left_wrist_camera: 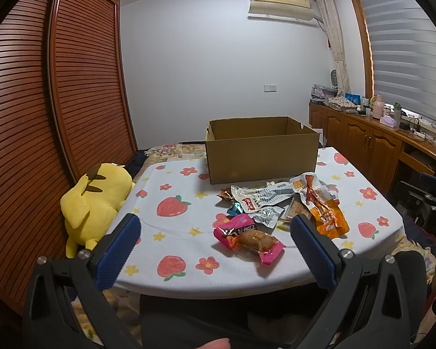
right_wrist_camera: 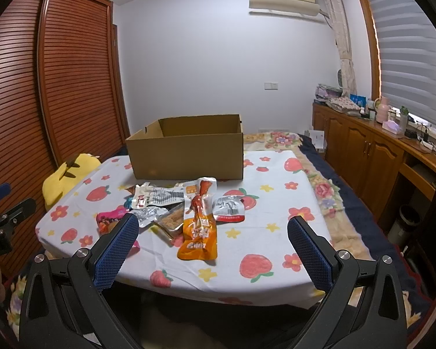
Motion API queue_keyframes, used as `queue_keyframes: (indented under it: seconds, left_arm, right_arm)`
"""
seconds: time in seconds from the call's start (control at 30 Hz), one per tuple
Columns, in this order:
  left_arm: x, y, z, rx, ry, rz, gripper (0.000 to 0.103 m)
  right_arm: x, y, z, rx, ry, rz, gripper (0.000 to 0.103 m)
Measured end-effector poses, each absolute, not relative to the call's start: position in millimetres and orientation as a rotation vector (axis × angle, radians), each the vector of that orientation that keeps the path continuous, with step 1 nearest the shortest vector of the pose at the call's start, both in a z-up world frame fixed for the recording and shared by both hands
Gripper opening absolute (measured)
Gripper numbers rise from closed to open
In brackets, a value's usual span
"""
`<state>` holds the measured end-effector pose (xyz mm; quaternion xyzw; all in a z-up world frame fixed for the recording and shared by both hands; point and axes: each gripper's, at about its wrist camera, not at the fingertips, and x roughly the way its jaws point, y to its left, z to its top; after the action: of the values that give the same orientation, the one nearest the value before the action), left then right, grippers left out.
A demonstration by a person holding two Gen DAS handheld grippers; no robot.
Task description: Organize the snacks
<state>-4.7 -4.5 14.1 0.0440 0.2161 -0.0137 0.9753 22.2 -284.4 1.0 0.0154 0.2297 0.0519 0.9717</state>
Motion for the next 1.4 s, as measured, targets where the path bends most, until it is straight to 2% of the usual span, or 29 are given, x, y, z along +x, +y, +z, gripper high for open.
queue_keyframes:
  seconds: [0.73,1.17,1.4]
  left_arm:
    - [-5.1,-7.0,11.7,0.084,0.451,-0.041,0.103]
    - [30.5,-1.2,-26.1,0.070,0.541,-0.069,0.103]
    - [65.0,-2.5,-42.5,0.040,0.602,-0.120,0.103]
  right_arm:
    - [21.8,-285.1,-0.5,0.032,0.466,0.104,0.103]
    - [42.9,-295.7,-16.0,0.023,0.500,0.108,0.103]
    - [82.8,-295.0,-31.3,-0.022,0.573,0.190,0.103]
